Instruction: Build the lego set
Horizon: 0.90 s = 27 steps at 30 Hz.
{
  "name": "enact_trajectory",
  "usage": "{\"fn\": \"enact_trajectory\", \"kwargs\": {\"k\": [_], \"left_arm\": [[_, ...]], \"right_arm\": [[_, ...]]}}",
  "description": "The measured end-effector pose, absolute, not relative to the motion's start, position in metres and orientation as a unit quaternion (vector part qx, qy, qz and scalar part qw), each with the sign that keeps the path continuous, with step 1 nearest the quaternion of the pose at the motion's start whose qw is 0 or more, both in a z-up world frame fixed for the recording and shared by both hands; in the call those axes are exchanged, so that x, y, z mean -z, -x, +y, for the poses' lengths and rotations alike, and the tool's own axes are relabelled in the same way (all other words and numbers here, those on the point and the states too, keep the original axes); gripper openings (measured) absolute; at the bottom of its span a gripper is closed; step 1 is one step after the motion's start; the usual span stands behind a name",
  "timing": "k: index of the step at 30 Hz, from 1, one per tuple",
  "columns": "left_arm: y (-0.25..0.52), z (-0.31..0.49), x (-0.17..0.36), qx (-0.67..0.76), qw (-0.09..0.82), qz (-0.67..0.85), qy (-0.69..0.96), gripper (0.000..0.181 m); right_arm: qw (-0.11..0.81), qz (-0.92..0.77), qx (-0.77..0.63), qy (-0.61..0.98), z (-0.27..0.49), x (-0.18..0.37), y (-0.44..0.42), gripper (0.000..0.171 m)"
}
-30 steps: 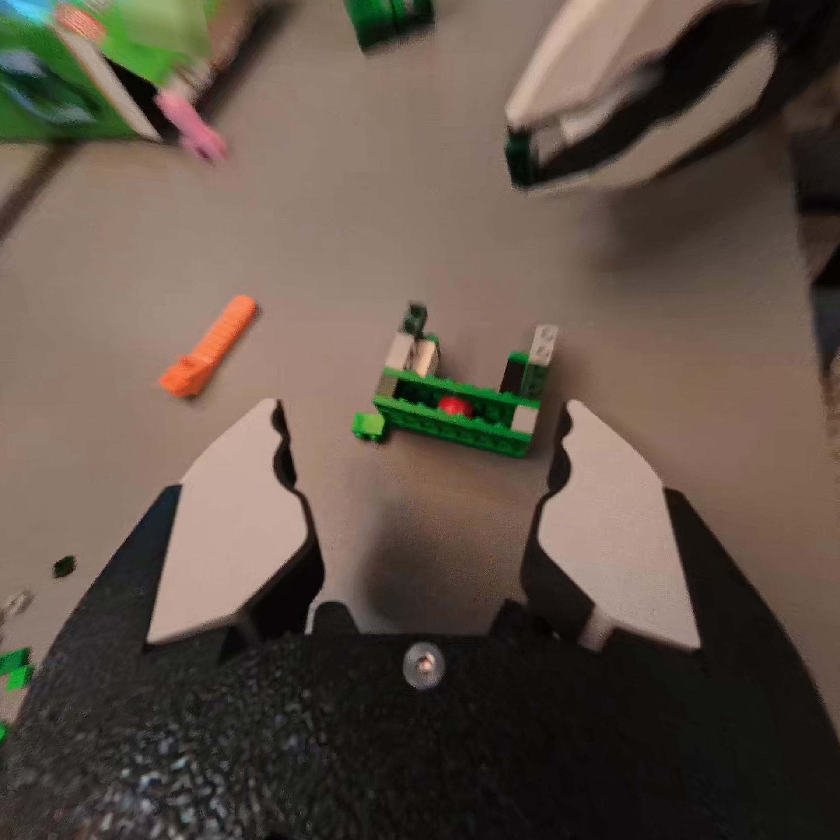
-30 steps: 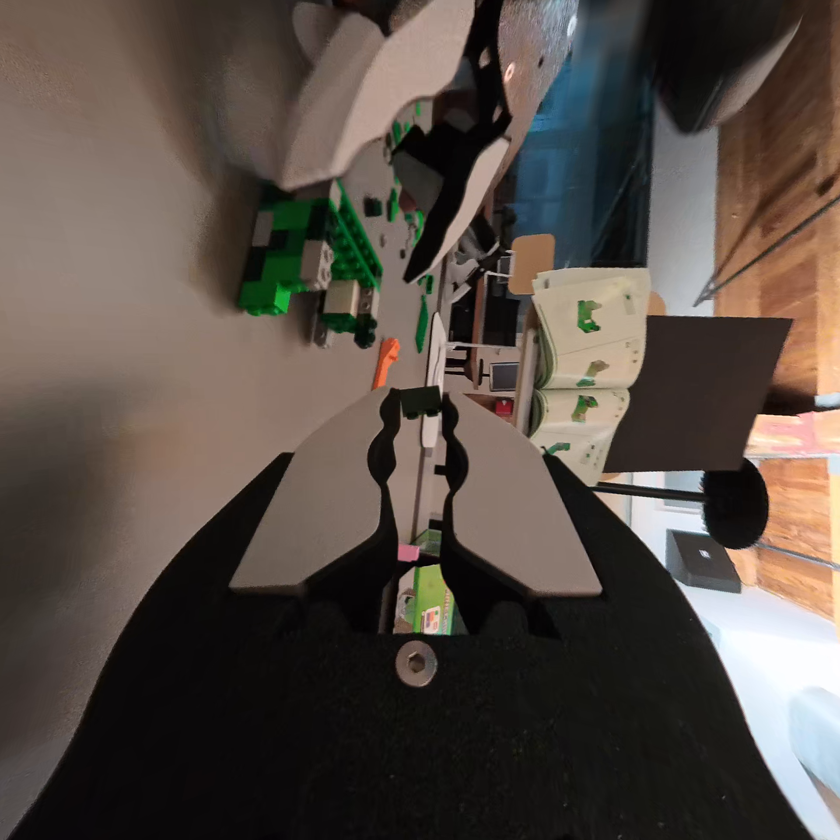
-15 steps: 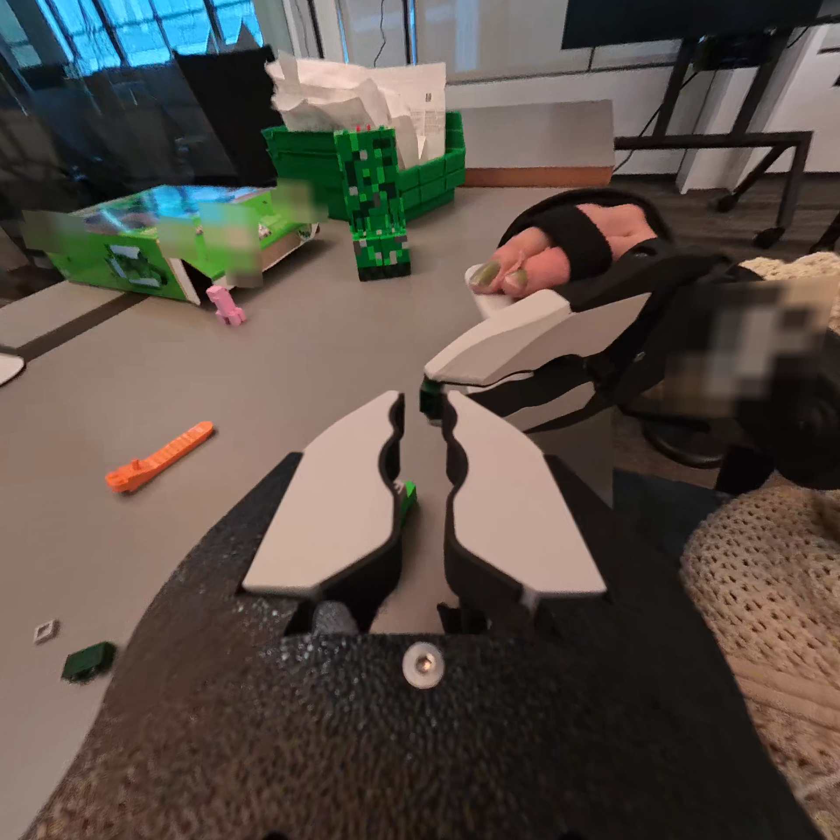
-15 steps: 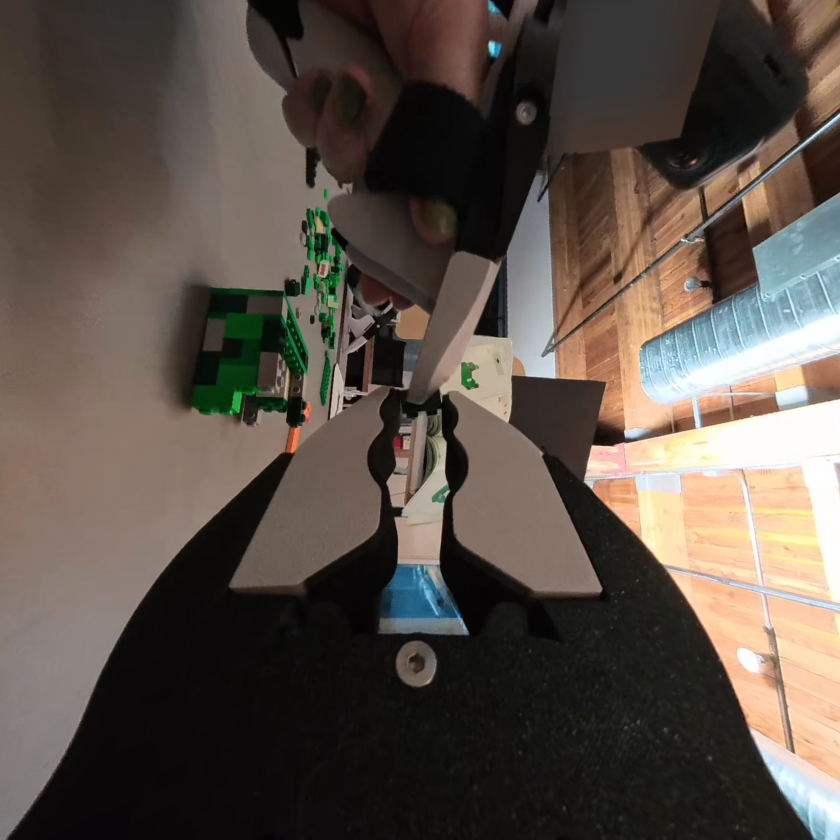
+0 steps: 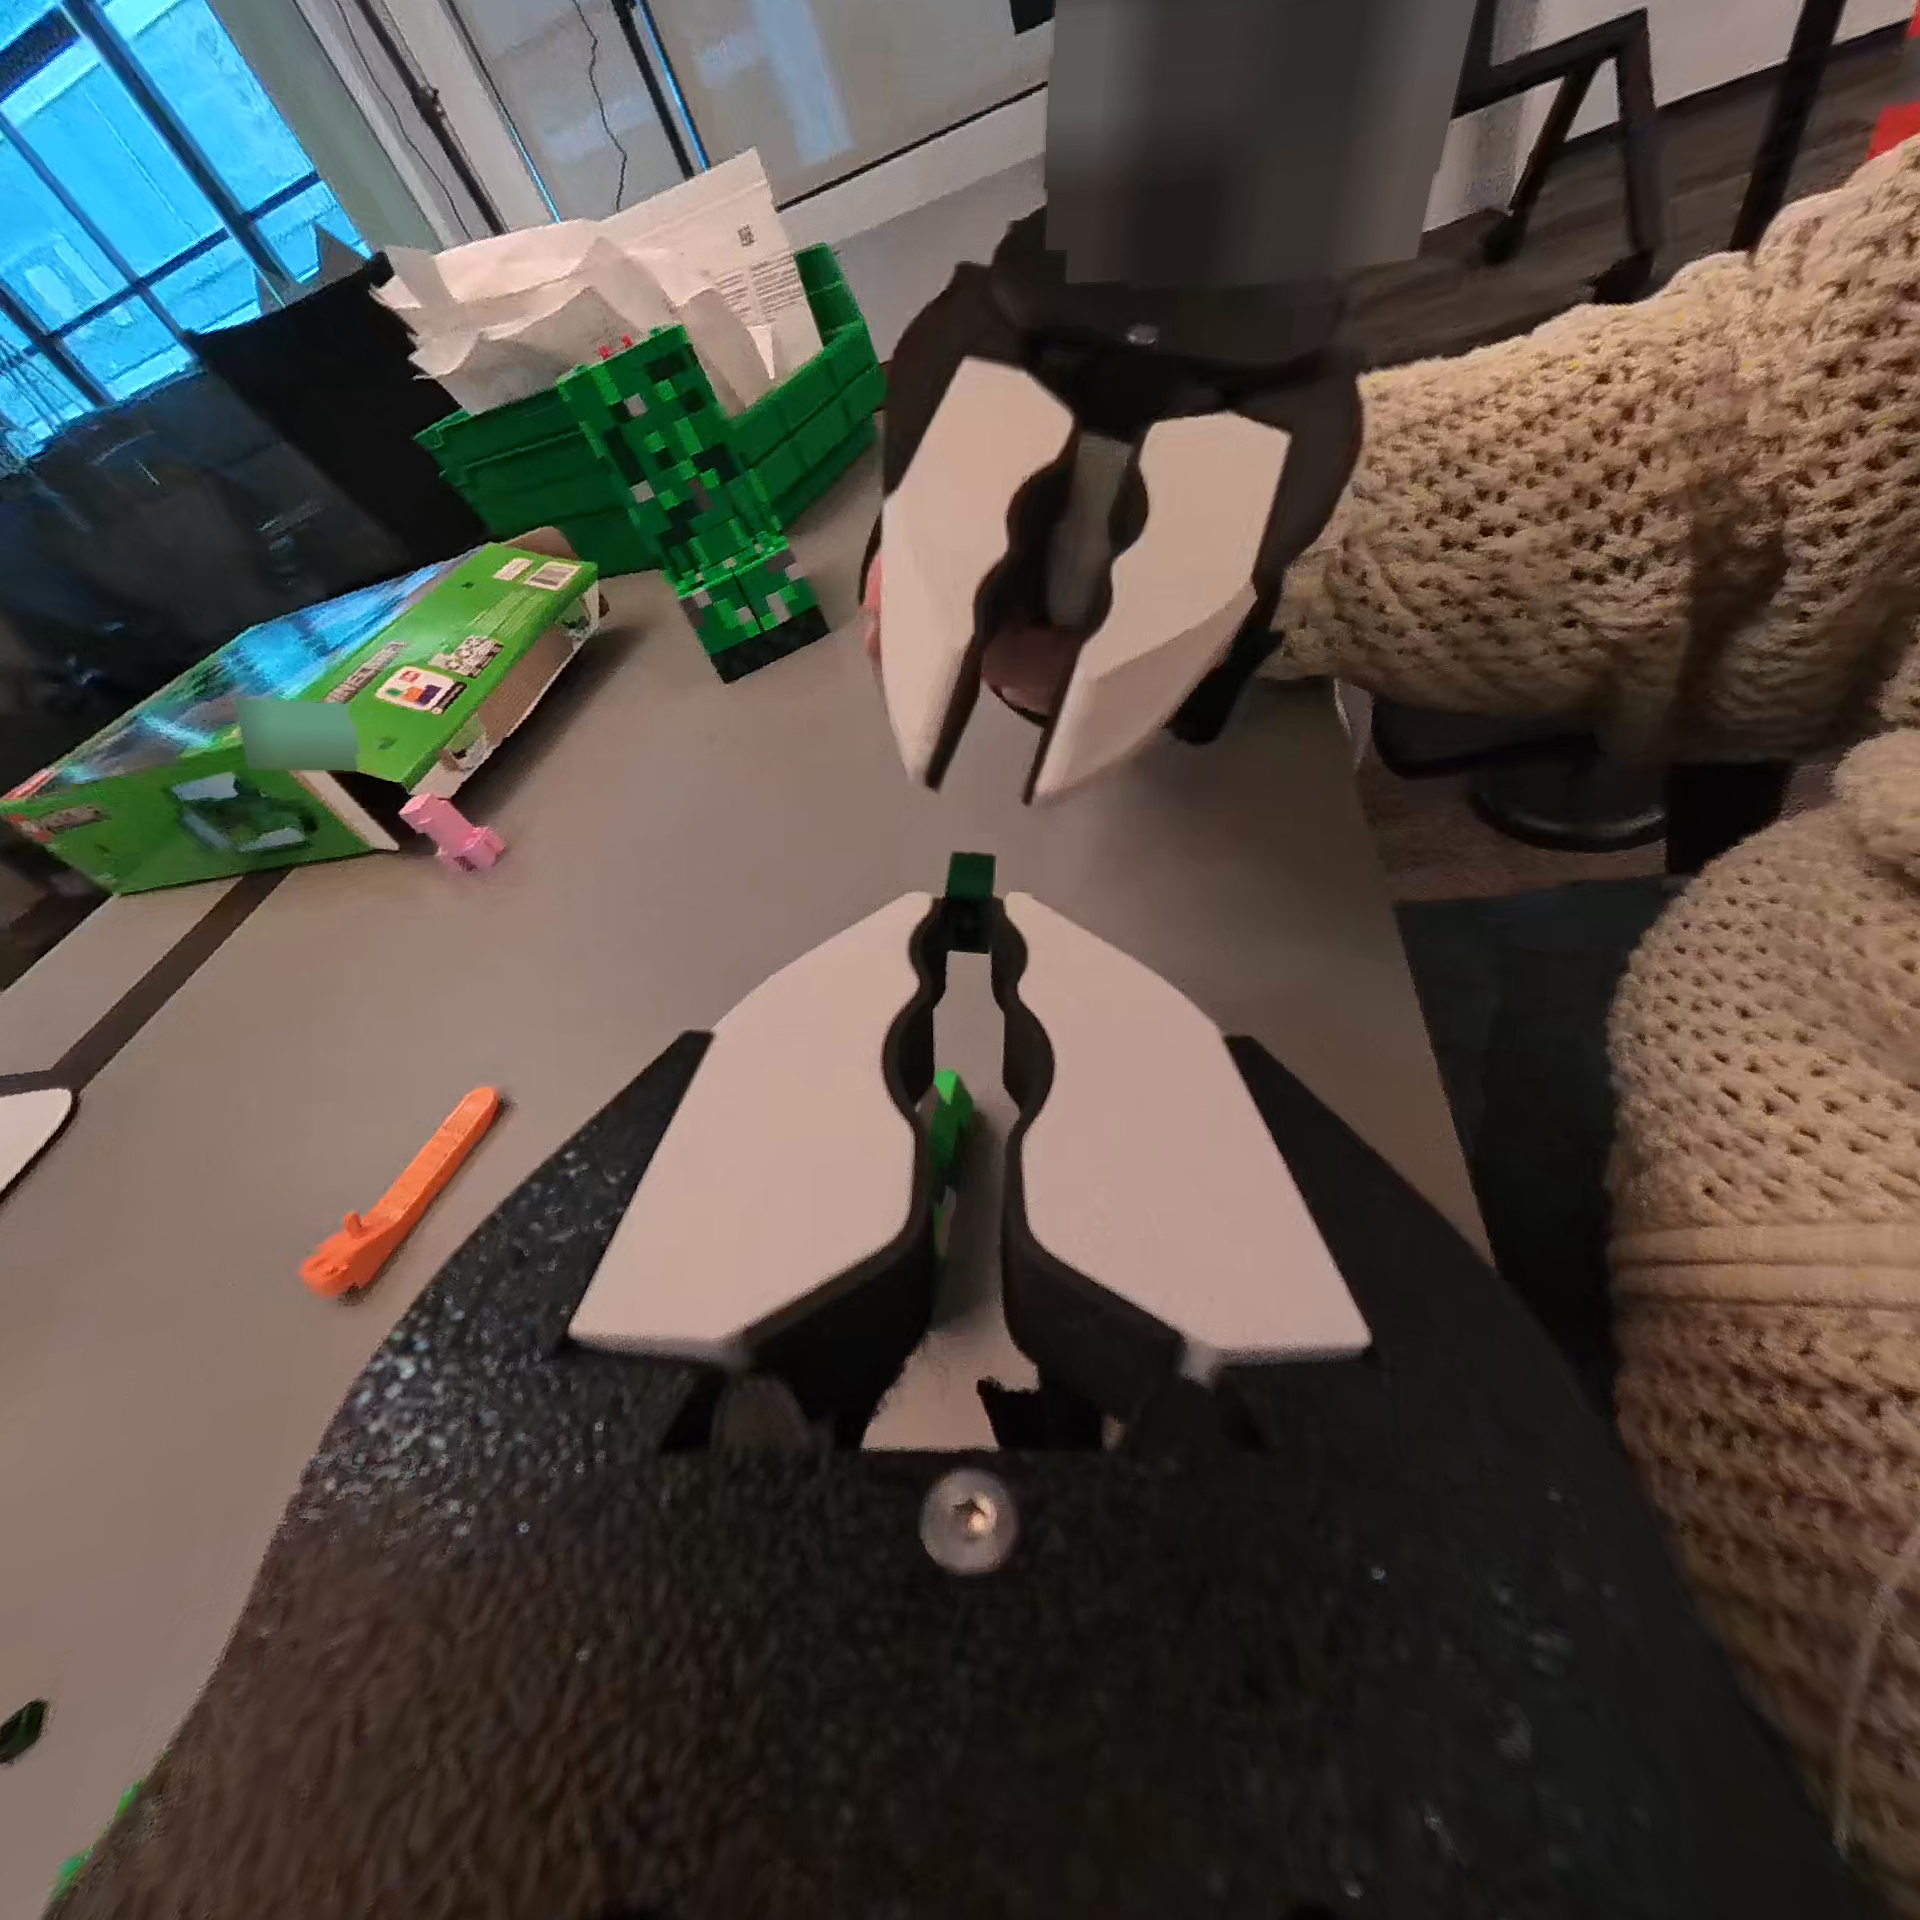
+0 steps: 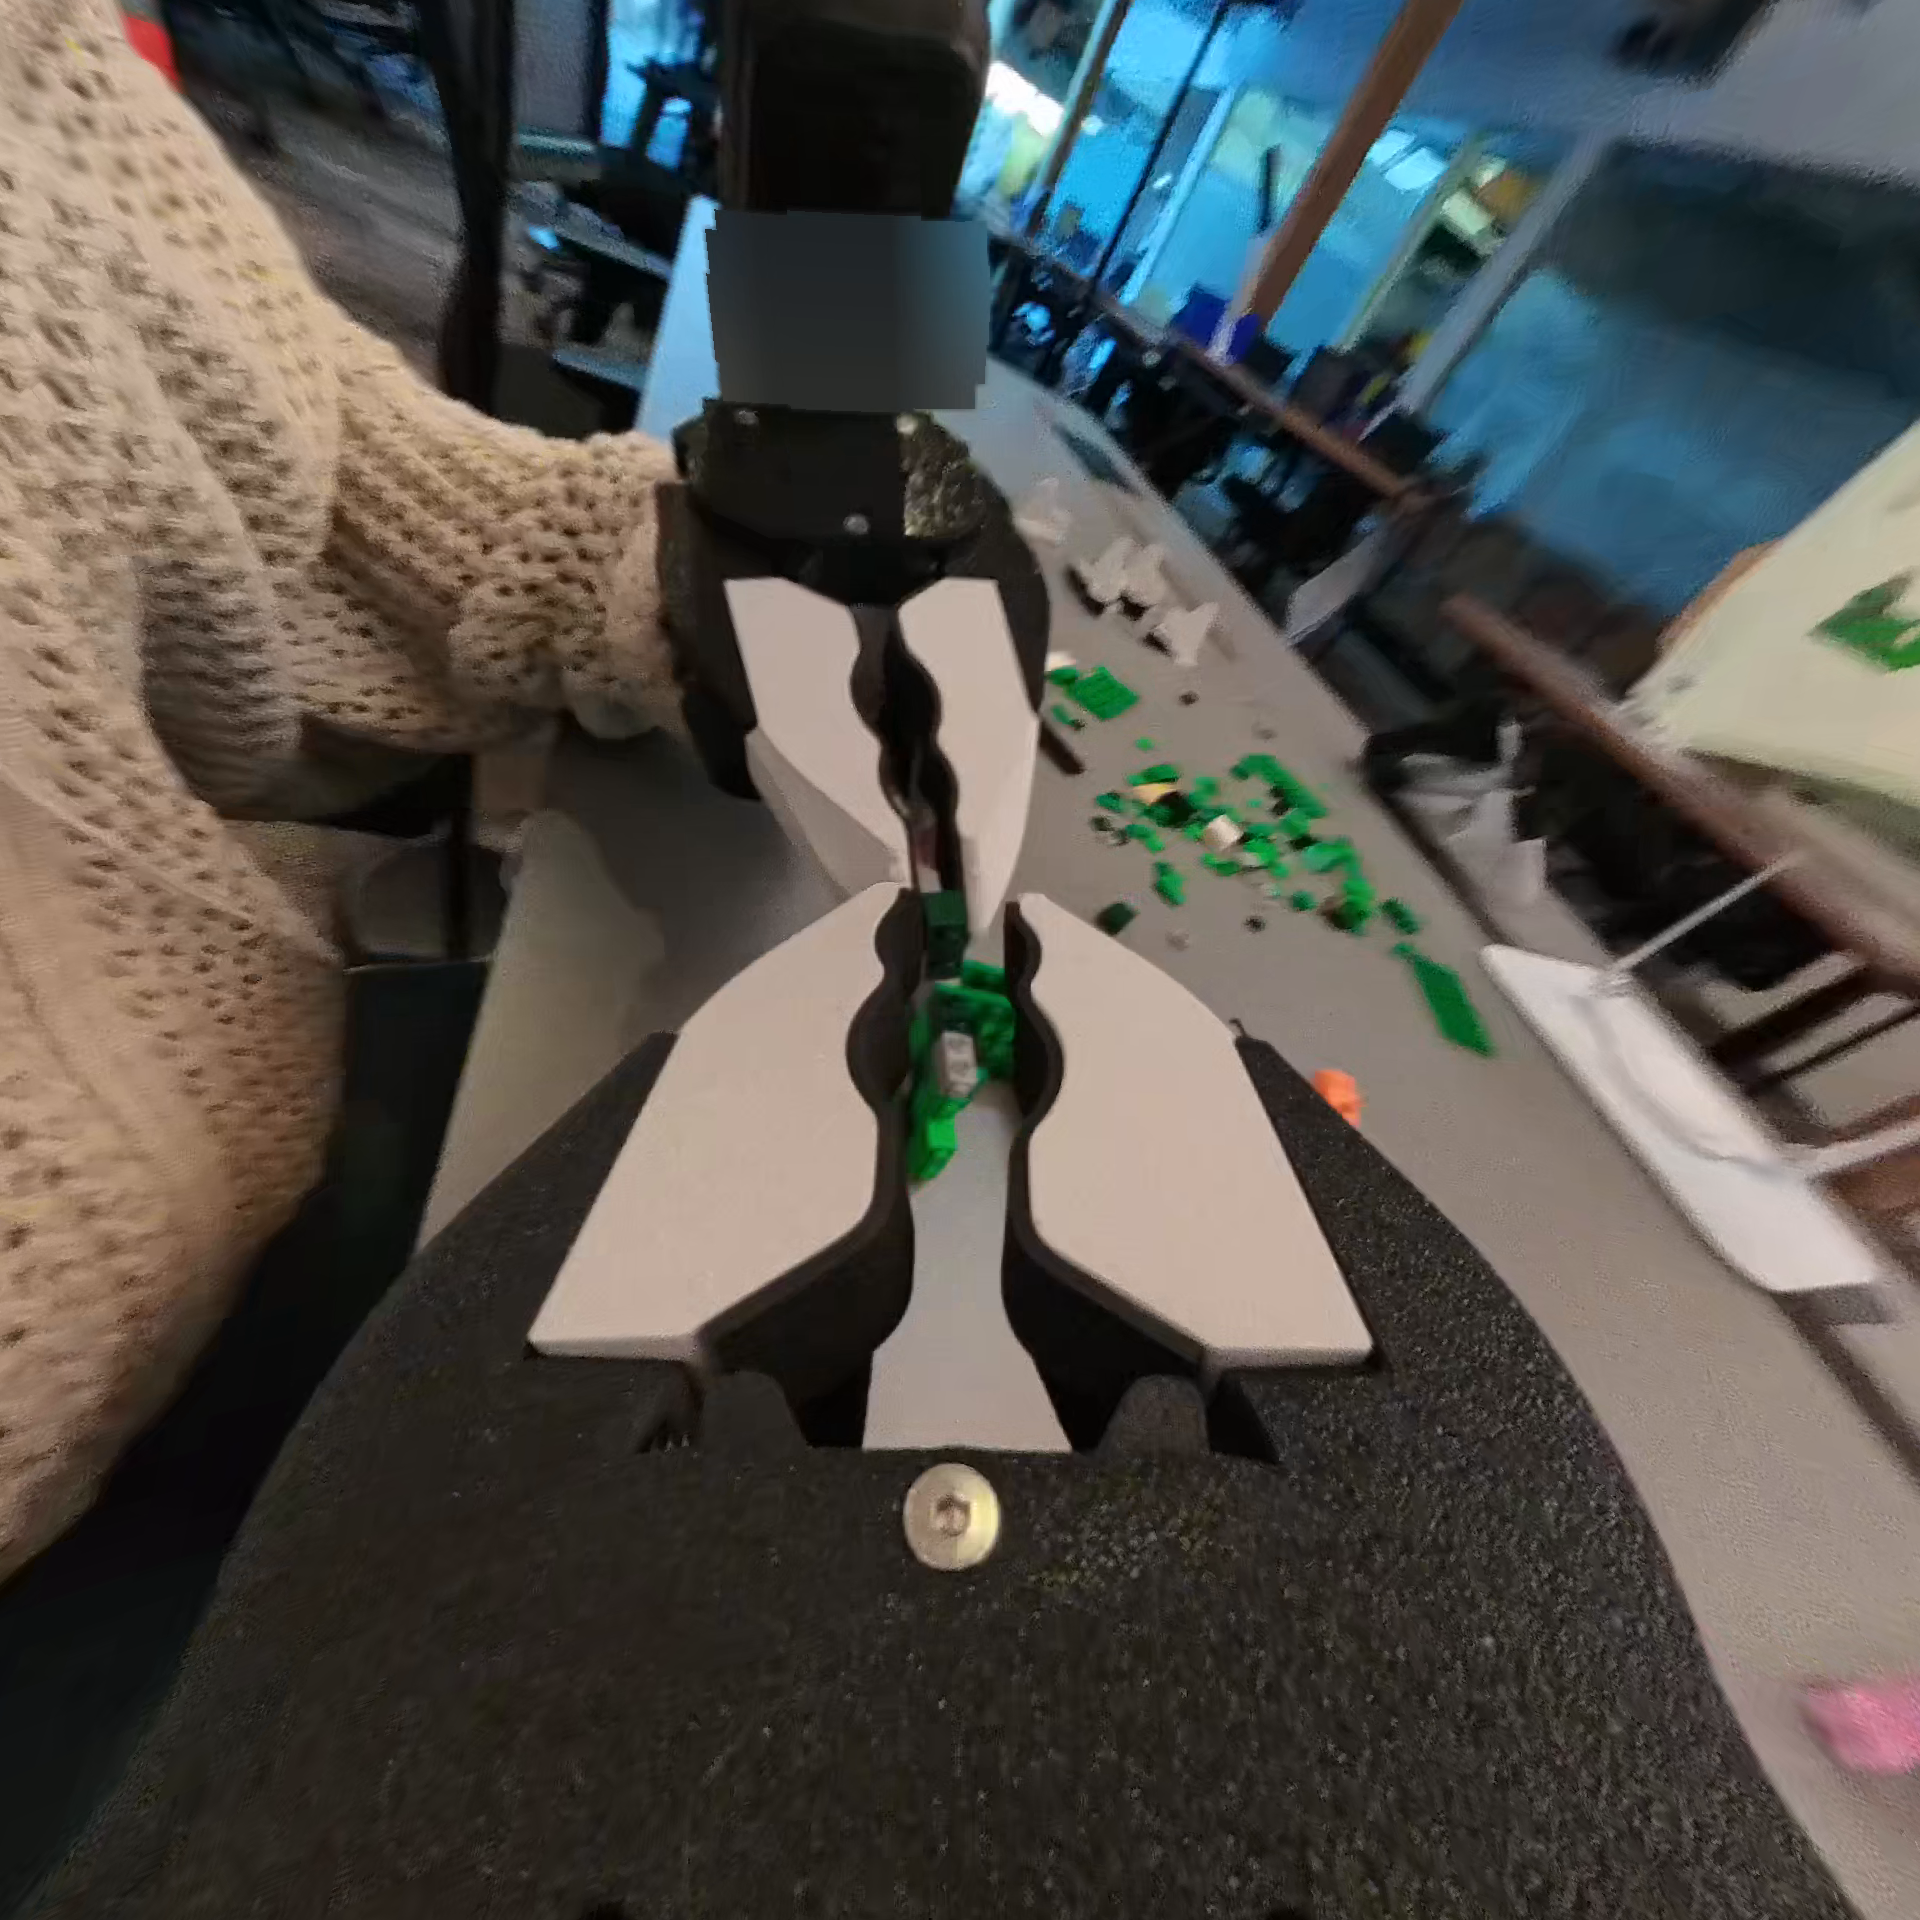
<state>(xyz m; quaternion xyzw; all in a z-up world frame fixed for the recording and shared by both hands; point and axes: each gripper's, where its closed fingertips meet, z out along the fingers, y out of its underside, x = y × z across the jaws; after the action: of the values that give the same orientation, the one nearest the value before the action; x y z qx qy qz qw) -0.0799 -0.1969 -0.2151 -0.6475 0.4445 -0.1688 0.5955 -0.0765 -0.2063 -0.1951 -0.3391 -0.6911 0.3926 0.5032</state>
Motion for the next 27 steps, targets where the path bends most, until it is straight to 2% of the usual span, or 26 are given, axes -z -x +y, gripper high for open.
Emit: {"fn": "enact_trajectory", "kwargs": {"k": [5,10,15,16,20,23,25,27], "left_arm": [[0.075,-0.202,0.217,0.189,0.589,0.463,0.635,0.007],[0.073,-0.201,0.219,0.189,0.583,0.472,0.633,0.007],[0.077,-0.193,0.225,0.184,0.574,0.453,0.657,0.009],[0.082,-0.19,0.224,0.164,0.579,0.448,0.661,0.015],[0.121,-0.179,0.227,0.092,0.581,0.437,0.681,0.062],[0.14,-0.173,0.25,0.109,0.517,0.435,0.729,0.103],[0.145,-0.168,0.267,0.126,0.475,0.441,0.751,0.116],[0.143,-0.163,0.273,0.147,0.462,0.442,0.754,0.116]], "right_arm": [[0.433,-0.718,-0.412,0.357,-0.208,0.21,0.076,0.016],[0.402,-0.724,-0.429,0.361,-0.21,0.217,0.077,0.008],[0.378,-0.71,-0.458,0.379,-0.202,0.223,0.079,0.007],[0.374,-0.709,-0.454,0.389,-0.197,0.227,0.08,0.007],[0.354,-0.72,-0.42,0.425,-0.176,0.251,0.081,0.007],[0.333,-0.727,-0.418,0.43,-0.174,0.258,0.082,0.007],[0.335,-0.732,-0.413,0.427,-0.172,0.26,0.085,0.007],[0.321,-0.738,-0.408,0.431,-0.171,0.264,0.086,0.007]]}}
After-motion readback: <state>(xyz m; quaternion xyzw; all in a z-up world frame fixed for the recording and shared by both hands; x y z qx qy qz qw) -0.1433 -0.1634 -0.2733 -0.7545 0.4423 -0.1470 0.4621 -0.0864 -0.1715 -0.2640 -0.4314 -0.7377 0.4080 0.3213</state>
